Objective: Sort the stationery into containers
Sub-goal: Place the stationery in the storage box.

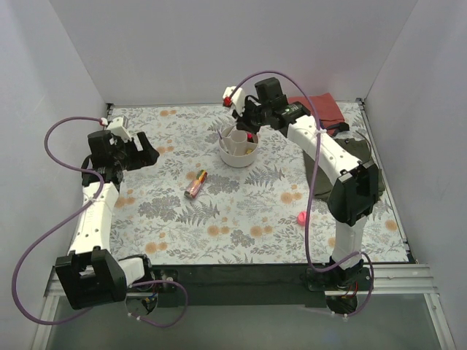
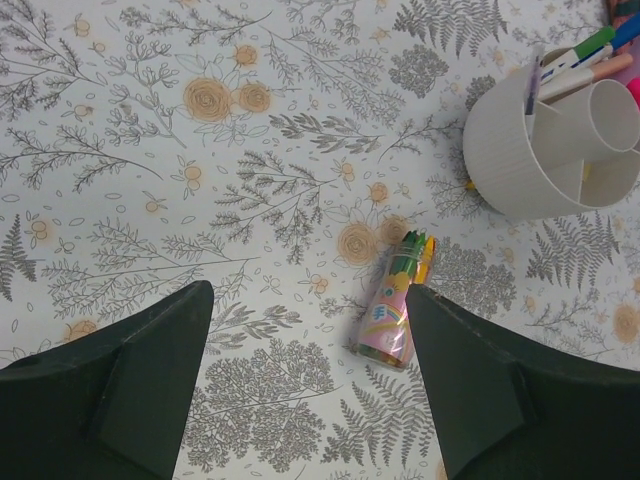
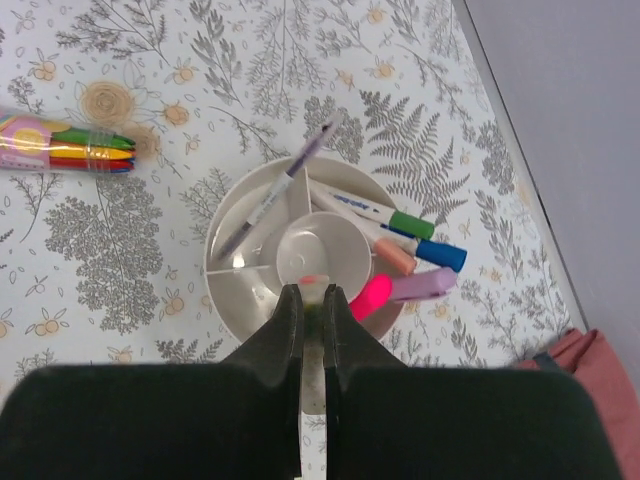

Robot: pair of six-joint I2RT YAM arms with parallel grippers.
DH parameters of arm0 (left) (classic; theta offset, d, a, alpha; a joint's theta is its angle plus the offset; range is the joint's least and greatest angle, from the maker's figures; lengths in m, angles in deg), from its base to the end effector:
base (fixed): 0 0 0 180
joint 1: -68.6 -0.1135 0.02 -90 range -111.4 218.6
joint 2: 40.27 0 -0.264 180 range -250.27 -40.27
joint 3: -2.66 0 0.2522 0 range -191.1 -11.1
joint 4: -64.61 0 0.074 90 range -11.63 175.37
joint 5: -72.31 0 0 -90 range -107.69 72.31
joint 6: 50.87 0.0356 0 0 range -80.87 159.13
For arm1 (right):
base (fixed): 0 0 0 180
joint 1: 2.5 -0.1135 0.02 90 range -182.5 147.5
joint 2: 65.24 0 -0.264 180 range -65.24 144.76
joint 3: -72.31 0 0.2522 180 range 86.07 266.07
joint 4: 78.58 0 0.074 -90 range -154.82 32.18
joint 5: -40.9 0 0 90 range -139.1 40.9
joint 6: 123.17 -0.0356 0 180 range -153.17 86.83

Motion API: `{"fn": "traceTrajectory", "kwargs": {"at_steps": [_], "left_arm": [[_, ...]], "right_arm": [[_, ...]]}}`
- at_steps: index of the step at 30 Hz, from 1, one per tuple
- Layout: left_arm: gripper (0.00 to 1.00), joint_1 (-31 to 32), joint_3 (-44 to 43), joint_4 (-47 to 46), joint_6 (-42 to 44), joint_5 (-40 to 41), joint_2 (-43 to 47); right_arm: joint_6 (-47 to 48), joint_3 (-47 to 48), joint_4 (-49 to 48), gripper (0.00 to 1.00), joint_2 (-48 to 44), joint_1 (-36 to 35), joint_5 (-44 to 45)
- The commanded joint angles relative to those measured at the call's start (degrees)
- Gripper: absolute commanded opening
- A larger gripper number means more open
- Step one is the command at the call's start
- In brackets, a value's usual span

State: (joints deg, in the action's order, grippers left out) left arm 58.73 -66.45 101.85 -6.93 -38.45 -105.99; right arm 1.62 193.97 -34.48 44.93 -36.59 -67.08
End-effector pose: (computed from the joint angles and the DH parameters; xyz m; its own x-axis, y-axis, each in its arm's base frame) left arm 0.2507 0.0308 0.3093 -0.4742 -0.7659 -0.4341 -0.3051 0.6055 -0.7350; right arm 0.3657 0.2608 0.3534 0.0605 -0.6144 -0.7867 -0.8693 0.3549 -0.3440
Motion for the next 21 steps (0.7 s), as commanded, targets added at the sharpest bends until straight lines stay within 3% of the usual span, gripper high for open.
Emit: {"fn": "traceTrajectory", "kwargs": {"at_steps": [1, 15, 21], "left_arm": [[0.79, -0.33, -2.30, -0.11, 1.50, -0.60, -2.39], [0.81, -0.33, -6.61, -0.02, 3.87, -0.87, -8.64], [0.81, -0.33, -6.70, 0.95, 5.37, -0.08, -8.38]], "right_arm": [[-4.38, 1.88, -0.46, 0.01, 0.92, 1.21, -4.69], [0.10, -3.12, -0.99, 0.01, 1.54, 2.80, -9.80], [13.18, -9.98, -1.61, 0.01, -0.91, 2.36, -10.24]]}}
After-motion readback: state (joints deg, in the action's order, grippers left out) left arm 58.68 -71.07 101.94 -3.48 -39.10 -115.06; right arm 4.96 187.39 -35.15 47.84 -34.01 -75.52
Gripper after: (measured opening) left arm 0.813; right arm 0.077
